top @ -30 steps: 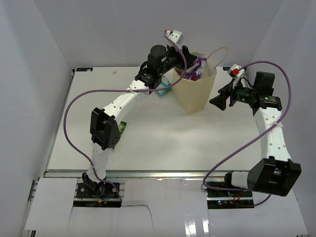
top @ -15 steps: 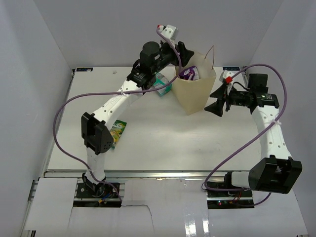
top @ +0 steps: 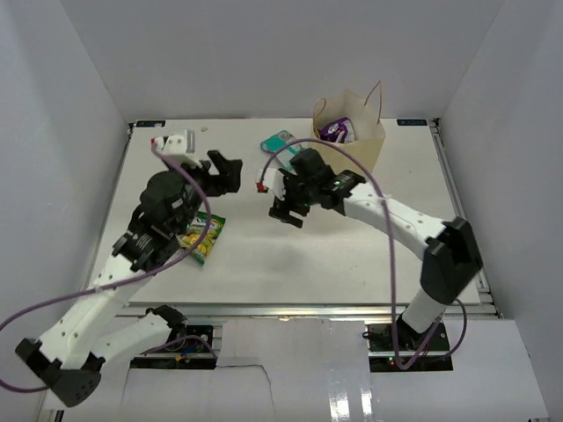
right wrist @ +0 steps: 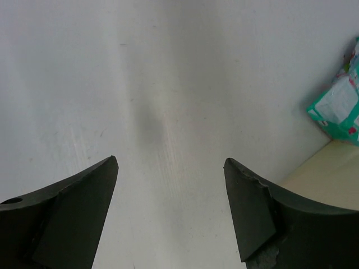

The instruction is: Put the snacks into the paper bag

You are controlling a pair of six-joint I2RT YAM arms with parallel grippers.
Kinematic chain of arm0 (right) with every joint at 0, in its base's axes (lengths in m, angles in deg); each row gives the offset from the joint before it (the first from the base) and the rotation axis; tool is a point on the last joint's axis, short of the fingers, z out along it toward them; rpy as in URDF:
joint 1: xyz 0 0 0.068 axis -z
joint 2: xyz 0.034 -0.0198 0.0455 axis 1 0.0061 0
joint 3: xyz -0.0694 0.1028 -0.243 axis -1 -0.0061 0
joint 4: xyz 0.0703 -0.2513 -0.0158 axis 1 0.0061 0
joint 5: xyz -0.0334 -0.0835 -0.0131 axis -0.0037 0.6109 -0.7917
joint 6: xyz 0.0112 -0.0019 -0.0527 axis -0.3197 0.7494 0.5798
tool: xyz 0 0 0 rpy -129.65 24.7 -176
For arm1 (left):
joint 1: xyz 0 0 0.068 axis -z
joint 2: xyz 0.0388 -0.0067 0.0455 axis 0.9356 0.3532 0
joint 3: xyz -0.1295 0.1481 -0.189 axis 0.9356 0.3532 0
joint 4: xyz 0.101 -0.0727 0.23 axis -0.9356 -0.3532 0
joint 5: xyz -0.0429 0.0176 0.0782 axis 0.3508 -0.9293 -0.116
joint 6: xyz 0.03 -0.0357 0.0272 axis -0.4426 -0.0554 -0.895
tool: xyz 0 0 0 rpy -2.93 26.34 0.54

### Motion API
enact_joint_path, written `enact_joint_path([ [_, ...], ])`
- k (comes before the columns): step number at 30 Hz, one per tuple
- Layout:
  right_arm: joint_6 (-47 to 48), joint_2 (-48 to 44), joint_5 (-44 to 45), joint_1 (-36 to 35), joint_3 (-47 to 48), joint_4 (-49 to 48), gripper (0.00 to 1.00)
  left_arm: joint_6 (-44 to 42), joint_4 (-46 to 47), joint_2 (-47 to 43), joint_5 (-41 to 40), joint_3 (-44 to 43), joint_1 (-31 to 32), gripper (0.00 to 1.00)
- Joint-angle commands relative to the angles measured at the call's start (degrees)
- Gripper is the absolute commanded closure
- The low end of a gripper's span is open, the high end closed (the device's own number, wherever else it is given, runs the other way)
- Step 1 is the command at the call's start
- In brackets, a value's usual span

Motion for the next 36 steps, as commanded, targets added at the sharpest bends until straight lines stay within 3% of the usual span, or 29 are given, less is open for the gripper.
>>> enact_joint_path([
  [1, -14.2, 10.7, 25.5, -3.2, 10.7, -9.0, 0.17, 12.7, -13.0, -11.6, -10.2, 6.7, -0.2, 0.09],
  [5, -22.3, 27.6, 35.0, -3.4, 24.0, -10.9, 0.13, 20.2, -17.9, -23.5, -11.8, 14.7, -0.2, 0.02],
  [10, -19.7, 43.0, 47.9, -3.1, 39.3, -17.5, 0.04, 25.9, -22.5, -28.6, -10.3, 18.5, -0.2, 0.02],
  [15, -11.5, 51.0, 53.2, -1.7, 42.2, -27.3, 0.02, 27.1, -22.6, -26.8, -7.8, 19.9, -0.2, 0.02],
  [21, -8.7, 54.7, 54.8, 0.9, 42.0, -33.2, 0.0, 25.8, -20.9, -23.3, -7.5, 20.3, -0.2, 0.02],
  [26, -6.2, 56.5, 54.7, 2.1, 40.5, -35.7, 0.09, 25.0, -18.8, -21.7, -7.6, 20.7, -0.2, 0.02],
  [30, -6.4, 57.7, 51.4, 2.8, 40.3, -34.4, 0.25, 24.9, -18.9, -20.1, -7.6, 20.0, -0.2, 0.02],
  [36, -9.6, 54.4, 43.3, 3.1, 36.8, -29.2, 0.69, 25.6, -19.0, -20.2, -8.3, 20.1, -0.2, 0.02],
])
